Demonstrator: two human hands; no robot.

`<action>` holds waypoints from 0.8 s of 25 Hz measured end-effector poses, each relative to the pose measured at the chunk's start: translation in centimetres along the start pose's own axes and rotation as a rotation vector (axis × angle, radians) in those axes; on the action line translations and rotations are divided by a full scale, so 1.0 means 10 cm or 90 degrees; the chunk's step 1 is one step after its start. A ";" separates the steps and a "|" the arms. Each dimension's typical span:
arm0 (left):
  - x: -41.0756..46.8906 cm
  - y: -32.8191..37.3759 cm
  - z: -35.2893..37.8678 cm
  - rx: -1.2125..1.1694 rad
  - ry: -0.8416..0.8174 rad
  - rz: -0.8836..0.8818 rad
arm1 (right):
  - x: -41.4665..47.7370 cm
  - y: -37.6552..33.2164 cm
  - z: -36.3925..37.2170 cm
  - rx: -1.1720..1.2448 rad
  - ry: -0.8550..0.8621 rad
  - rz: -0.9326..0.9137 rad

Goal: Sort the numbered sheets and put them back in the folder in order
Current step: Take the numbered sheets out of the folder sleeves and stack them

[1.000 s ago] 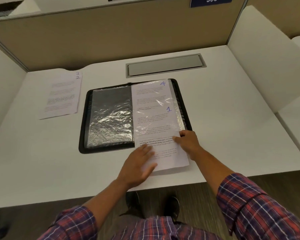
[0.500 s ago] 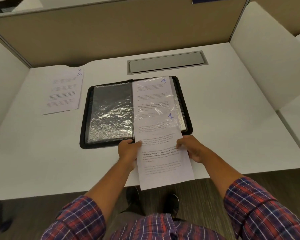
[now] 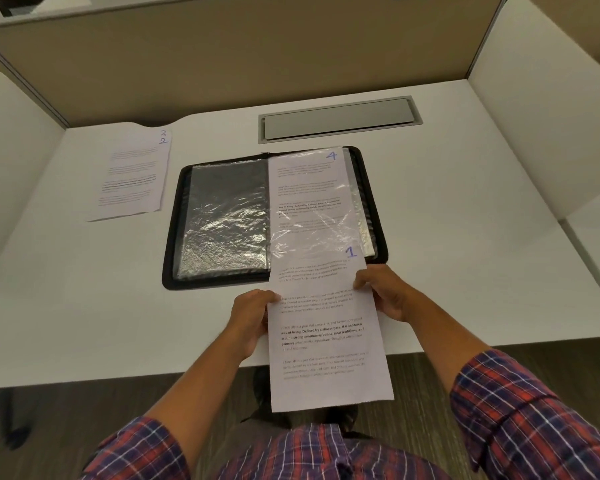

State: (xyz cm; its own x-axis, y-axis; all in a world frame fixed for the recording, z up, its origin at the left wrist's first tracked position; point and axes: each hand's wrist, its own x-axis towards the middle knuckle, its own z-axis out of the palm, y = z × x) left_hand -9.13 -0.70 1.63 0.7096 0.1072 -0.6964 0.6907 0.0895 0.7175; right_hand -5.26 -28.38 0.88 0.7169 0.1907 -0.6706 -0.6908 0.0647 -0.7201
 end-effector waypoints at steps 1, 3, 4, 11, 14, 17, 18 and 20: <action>-0.02 0.00 -0.01 -0.014 -0.013 0.000 | -0.01 0.00 0.00 0.002 -0.030 -0.001; -0.07 0.03 -0.03 -0.021 -0.042 0.010 | -0.06 -0.04 0.01 0.019 -0.078 -0.005; -0.10 0.05 -0.04 -0.026 -0.055 0.017 | -0.08 -0.07 0.01 0.035 -0.092 -0.007; -0.12 0.27 -0.06 -0.042 -0.016 0.130 | -0.13 -0.30 0.02 0.094 -0.114 -0.086; -0.02 0.37 -0.11 -0.033 0.056 0.165 | -0.02 -0.36 0.14 0.048 -0.046 -0.106; 0.12 0.48 -0.21 -0.024 0.103 0.164 | 0.11 -0.41 0.29 -0.022 0.053 -0.110; 0.16 0.52 -0.24 -0.021 0.112 0.167 | 0.15 -0.42 0.34 -0.030 0.080 -0.113; 0.24 0.64 -0.31 -0.012 0.133 0.178 | 0.23 -0.47 0.47 -0.051 0.118 -0.129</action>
State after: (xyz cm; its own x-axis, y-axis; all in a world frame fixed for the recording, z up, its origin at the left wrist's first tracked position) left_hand -3.44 3.18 4.61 0.8252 0.3310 -0.4576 0.4701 0.0465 0.8814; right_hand -0.77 -23.63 3.57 0.8494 -0.0005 -0.5278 -0.5277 0.0034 -0.8494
